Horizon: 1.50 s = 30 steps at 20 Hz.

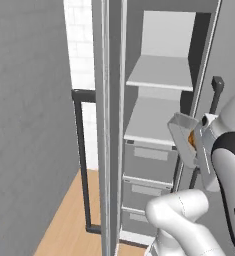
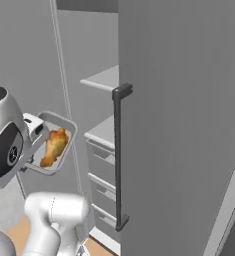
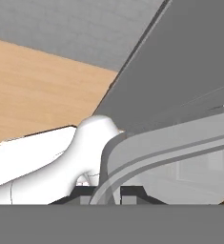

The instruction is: Take the meat container that has the chicken drumstick and place it on the second highest rack of the freezer. Then take the vegetable container that has the potato and tomato and place it on the highest rack of the freezer.

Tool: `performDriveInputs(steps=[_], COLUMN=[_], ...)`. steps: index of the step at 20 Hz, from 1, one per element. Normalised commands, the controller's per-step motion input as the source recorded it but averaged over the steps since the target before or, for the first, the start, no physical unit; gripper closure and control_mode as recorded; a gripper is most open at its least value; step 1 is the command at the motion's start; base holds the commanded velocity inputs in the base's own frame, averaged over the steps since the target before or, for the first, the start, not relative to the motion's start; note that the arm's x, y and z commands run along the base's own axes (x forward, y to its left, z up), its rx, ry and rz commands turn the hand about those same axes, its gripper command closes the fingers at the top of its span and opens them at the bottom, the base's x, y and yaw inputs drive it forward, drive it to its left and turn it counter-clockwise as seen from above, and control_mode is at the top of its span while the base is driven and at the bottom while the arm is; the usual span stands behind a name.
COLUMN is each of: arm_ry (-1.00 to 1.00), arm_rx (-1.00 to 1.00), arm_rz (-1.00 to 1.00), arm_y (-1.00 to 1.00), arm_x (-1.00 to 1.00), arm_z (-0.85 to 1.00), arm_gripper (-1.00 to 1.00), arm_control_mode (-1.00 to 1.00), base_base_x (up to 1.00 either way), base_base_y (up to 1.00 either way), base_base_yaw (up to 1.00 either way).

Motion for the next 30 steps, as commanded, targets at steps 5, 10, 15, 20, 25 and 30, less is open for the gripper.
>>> performDriveInputs(steps=[5, 10, 15, 20, 25, 30], arm_ry=[0.0, 0.02, 0.07, 0.04, -0.01, -0.04], arm_rx=[0.0, -0.01, -0.04, -0.01, -0.06, -0.11], arm_rz=[0.0, -0.07, -0.02, -0.01, -0.01, 0.0], arm_y=[0.0, 0.0, 0.0, 0.0, 0.0, -0.13], arm_x=[0.0, 0.43, 1.0, 1.0, 0.94, 0.83], arm_z=[0.0, -0.45, -0.68, -0.43, -0.35, -0.23], arm_gripper=[1.0, 1.0, 1.0, 1.0, 1.0, 1.0], arm_control_mode=[1.0, -1.0, -1.0, -1.0, -1.0, -1.0], base_base_x=[0.5, 0.02, 0.0, 0.0, 0.0, 0.0], base_base_y=[0.02, 0.0, 0.0, 0.0, 0.0, 0.0], base_base_yaw=[-0.25, -0.04, 0.0, 0.0, 0.0, 0.0])
